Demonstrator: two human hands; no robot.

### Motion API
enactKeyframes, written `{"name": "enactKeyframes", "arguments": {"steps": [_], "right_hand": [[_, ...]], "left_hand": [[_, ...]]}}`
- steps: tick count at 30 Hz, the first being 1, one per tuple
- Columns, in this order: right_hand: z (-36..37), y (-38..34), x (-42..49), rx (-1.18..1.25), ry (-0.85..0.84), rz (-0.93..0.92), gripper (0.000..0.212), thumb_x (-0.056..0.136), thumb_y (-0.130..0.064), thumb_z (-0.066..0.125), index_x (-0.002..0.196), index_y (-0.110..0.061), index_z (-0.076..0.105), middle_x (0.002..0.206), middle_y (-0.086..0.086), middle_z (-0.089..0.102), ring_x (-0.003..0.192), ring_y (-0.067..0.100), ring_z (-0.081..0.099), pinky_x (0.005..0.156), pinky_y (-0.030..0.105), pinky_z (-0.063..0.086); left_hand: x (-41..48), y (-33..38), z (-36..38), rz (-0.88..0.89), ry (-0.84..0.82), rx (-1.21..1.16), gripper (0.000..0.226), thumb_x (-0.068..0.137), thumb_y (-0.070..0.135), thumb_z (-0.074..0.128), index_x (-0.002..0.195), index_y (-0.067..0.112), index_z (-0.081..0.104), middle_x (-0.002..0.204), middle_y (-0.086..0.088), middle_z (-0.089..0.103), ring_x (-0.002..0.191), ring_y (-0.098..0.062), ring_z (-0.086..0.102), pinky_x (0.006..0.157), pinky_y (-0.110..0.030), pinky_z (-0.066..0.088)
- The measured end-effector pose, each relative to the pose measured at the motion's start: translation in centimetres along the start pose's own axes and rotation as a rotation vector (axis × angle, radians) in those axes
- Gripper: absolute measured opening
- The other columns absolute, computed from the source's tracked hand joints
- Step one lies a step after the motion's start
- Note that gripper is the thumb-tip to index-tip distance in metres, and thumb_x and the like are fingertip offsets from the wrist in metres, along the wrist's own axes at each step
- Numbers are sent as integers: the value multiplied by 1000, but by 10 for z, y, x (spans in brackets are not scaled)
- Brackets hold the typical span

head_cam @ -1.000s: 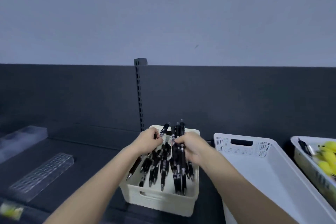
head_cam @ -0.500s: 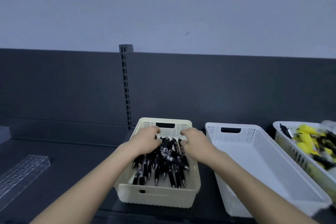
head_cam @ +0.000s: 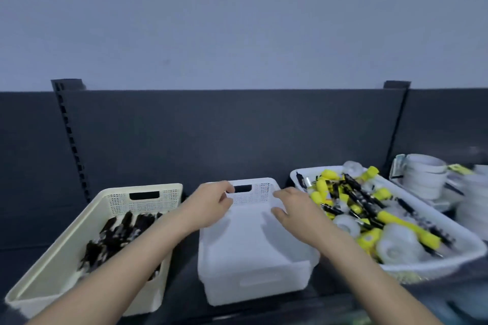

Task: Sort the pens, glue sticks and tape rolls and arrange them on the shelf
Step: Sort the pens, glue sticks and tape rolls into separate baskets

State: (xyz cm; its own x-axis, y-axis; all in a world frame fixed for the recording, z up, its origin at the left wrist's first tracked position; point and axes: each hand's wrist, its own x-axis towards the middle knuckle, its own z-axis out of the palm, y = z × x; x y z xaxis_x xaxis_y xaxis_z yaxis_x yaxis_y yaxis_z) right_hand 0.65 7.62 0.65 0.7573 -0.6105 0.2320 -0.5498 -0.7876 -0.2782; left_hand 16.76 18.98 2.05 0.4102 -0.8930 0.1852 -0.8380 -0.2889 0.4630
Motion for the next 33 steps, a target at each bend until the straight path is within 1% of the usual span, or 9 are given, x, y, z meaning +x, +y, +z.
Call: {"name": "enactKeyframes", "arguments": {"steps": [8, 15, 18, 22, 25, 27, 29, 31, 33], "right_hand": [[-50, 148, -39, 19, -29, 75, 32, 95, -22, 43, 122, -6, 52, 119, 13, 55, 111, 29, 52, 87, 32, 41], [-69, 229, -45, 141, -111, 197, 30, 94, -17, 42, 115, 1, 54, 114, 18, 60, 106, 31, 54, 79, 31, 42], [-71, 248, -36, 149, -125, 215, 32, 93, -16, 43, 117, 2, 54, 118, 18, 60, 110, 30, 53, 87, 34, 43], [-70, 259, -15, 151, -145, 229, 32, 93, -17, 43, 115, 5, 53, 115, 19, 61, 108, 31, 54, 85, 33, 42], [-64, 255, 6, 152, -158, 220, 30, 92, -17, 45, 111, 5, 54, 111, 21, 61, 105, 34, 54, 84, 35, 43], [-59, 249, 24, 142, -190, 204, 24, 91, -18, 47, 93, 5, 53, 92, 20, 59, 92, 35, 54, 72, 35, 42], [-52, 241, 38, 101, -232, 197, 26, 90, -21, 50, 70, -7, 40, 74, 11, 50, 82, 30, 50, 60, 33, 33], [-45, 235, 45, 32, -258, 203, 30, 88, -25, 53, 67, -12, 36, 82, 13, 55, 91, 31, 54, 64, 30, 34], [-38, 232, 47, -56, -270, 211, 34, 88, -28, 55, 65, -13, 34, 102, 16, 56, 101, 32, 52, 69, 29, 36]], "left_hand": [[41, 130, 86, 63, -26, -3, 30, 94, 14, 43, 121, 13, 56, 112, -4, 64, 107, -21, 57, 79, -21, 39], [79, 176, 124, 73, -173, 89, 35, 93, 7, 41, 124, 13, 57, 116, -8, 63, 103, -21, 58, 87, -27, 44], [95, 179, 135, 106, -267, 128, 31, 93, 9, 47, 121, 11, 60, 120, -5, 62, 105, -17, 56, 80, -16, 37], [117, 180, 140, 151, -455, 140, 23, 87, 18, 61, 108, 14, 69, 99, 0, 65, 84, -9, 52, 73, -19, 38], [133, 184, 142, 118, -590, 174, 25, 84, 18, 65, 108, 14, 70, 108, 2, 68, 88, -9, 54, 77, -20, 43], [143, 186, 144, 98, -675, 266, 26, 82, 14, 66, 108, 11, 70, 115, 1, 67, 94, -12, 55, 83, -25, 44], [148, 189, 145, 101, -733, 369, 27, 81, 14, 68, 106, 7, 70, 115, -3, 67, 90, -14, 53, 82, -29, 44], [151, 190, 145, 125, -734, 427, 26, 82, 13, 66, 107, 7, 69, 113, -7, 67, 87, -15, 52, 81, -30, 45], [153, 189, 139, 170, -585, 504, 23, 86, 12, 59, 107, 12, 68, 107, -5, 67, 82, -18, 51, 73, -29, 43]]}}
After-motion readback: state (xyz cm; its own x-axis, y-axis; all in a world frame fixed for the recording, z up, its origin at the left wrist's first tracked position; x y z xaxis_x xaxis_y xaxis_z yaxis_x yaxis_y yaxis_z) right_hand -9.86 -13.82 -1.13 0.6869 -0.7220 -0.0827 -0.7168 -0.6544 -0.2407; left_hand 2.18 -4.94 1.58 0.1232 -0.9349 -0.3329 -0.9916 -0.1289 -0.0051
